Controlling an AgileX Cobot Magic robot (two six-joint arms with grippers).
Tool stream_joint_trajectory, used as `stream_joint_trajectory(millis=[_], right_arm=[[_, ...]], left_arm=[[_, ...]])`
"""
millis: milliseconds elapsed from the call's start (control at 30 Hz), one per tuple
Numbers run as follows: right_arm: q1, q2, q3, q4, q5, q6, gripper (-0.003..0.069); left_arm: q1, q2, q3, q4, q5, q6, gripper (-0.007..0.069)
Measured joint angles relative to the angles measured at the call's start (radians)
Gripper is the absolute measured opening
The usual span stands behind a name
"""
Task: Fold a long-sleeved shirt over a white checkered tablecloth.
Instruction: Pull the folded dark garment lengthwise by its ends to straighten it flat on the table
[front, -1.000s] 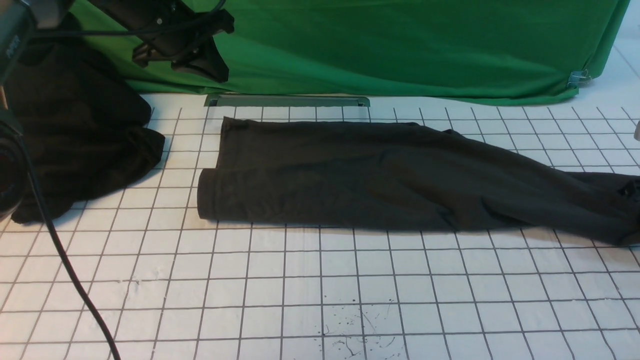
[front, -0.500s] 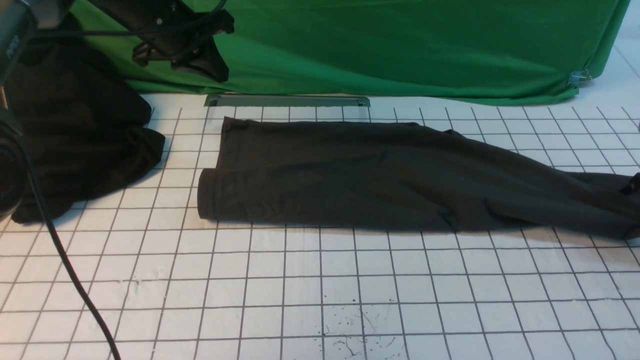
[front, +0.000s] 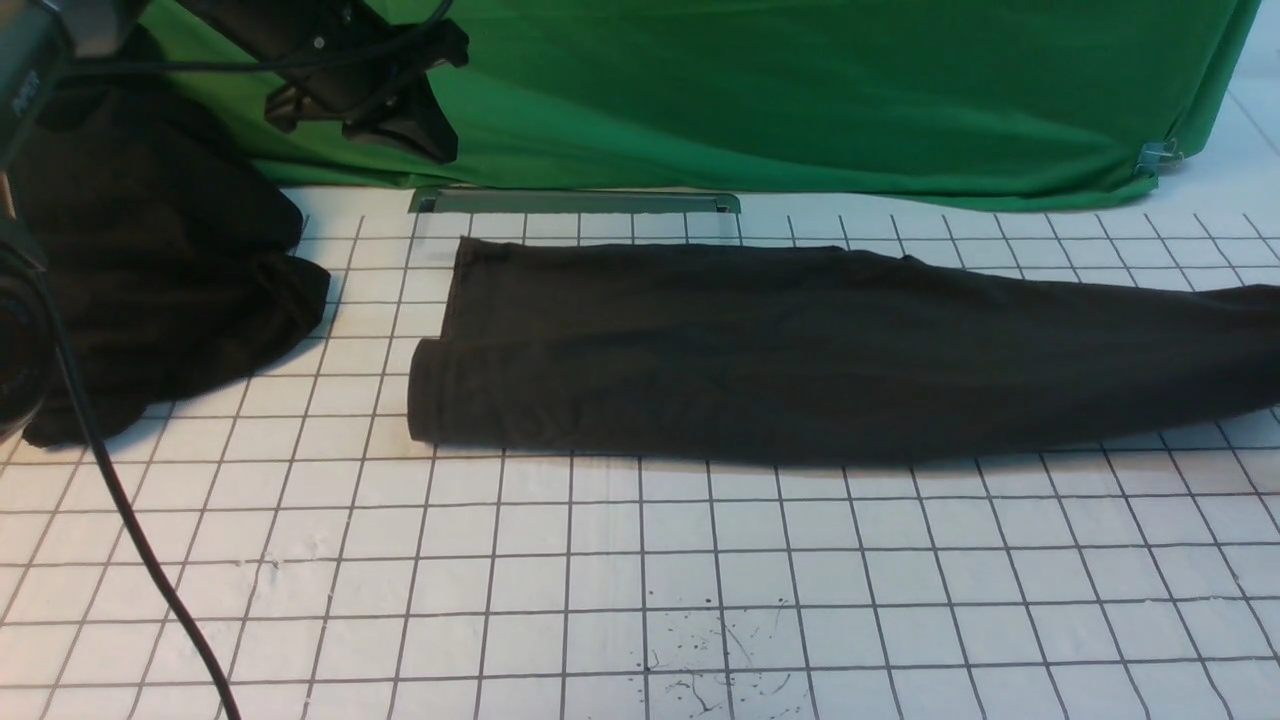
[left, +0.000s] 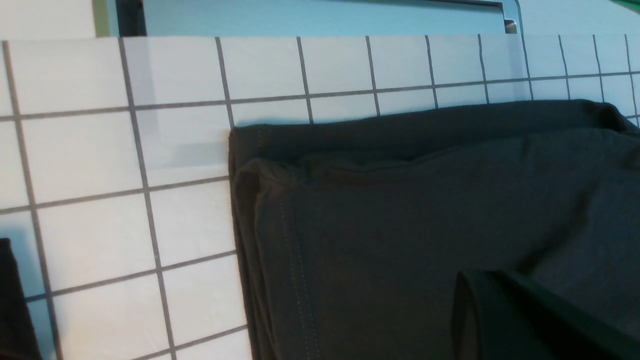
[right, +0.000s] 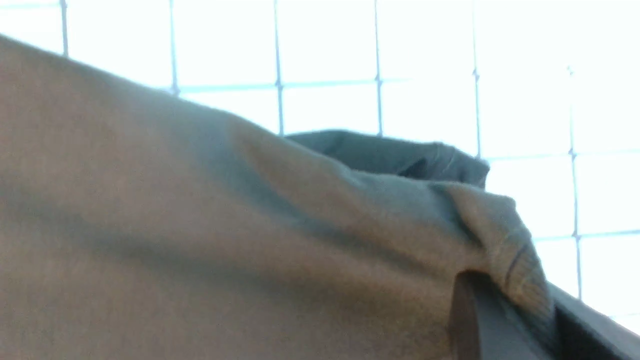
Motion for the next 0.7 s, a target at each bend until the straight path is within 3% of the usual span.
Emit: stream_joint_trajectory(millis=[33, 267, 400, 600, 700], right_arm=[[0.0, 0.0, -0.001, 0.0, -0.004, 0.0, 0.0058], [0.0, 0.129, -0.003, -0.015, -0.107, 0.0, 0.0293], [0.0, 0.164, -0.003, -0.026, -0.123, 0.0, 0.0376], [0.0, 0.135, -0.003, -0.139, -0.126, 0.108, 0.0486], [-0.002, 0.054, -0.003, -0.194, -0.112, 0.17, 0.0615]], left_arm=[[0.0, 0.0, 0.0, 0.0, -0.001, 0.0, 0.0003], [0.0, 0.0, 0.0, 0.001, -0.002, 0.0, 0.0003], [0.0, 0.0, 0.0, 0.001, -0.002, 0.0, 0.0003], [0.0, 0.0, 0.0, 0.032, 0.006, -0.011, 0.002], [0.0, 0.001, 0.0, 0.054, 0.008, -0.037, 0.007]])
